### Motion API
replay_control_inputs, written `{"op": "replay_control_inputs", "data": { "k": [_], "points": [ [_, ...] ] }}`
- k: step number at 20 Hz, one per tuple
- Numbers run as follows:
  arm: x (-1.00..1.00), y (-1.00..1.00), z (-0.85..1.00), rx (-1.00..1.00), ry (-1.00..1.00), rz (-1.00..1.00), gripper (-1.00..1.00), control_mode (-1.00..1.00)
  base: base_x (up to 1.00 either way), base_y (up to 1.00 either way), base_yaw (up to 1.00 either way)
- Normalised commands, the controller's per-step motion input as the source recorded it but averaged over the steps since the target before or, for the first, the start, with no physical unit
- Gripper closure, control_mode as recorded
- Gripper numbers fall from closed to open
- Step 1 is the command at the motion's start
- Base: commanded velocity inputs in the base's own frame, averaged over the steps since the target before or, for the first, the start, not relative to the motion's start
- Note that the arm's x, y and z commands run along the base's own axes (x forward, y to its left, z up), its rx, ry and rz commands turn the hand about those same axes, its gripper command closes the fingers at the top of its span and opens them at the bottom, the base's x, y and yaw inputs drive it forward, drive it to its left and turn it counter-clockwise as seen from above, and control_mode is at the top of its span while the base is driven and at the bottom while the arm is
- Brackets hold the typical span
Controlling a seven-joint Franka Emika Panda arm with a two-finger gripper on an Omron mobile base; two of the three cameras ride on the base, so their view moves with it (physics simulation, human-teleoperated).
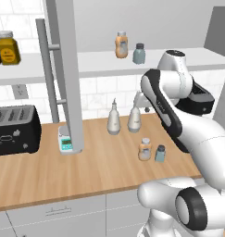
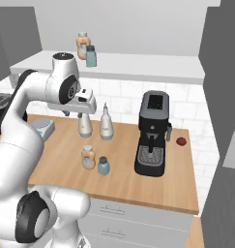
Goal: Put the shaker and condiment bottle from the counter next to their counterparts in the cabinet.
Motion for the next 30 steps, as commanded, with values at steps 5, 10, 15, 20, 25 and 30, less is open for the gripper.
{"op": "replay_control_inputs", "data": {
  "k": [5, 10, 15, 20, 25, 30],
  "points": [
    [-0.01, -0.01, 0.00, 0.00, 0.00, 0.00, -1.00, -1.00, 0.00, 0.00, 0.00],
    [-0.04, 0.00, -0.09, -0.02, 0.00, 0.00, -1.00, -1.00, 0.00, 0.00, 0.00],
    [-0.13, 0.02, -0.34, -0.05, 0.00, -0.18, -1.00, -1.00, 0.00, 0.00, 0.00],
    [0.00, 0.13, -0.40, -0.02, 0.00, -0.41, -1.00, -1.00, 0.00, 0.00, 0.00],
    [-0.02, 0.10, -0.19, -0.02, 0.00, -0.23, -1.00, -1.00, 0.00, 0.00, 0.00],
    [0.08, 0.07, -0.01, -0.07, 0.00, -0.25, -1.00, -1.00, 0.00, 0.00, 0.00]
  ]
}}
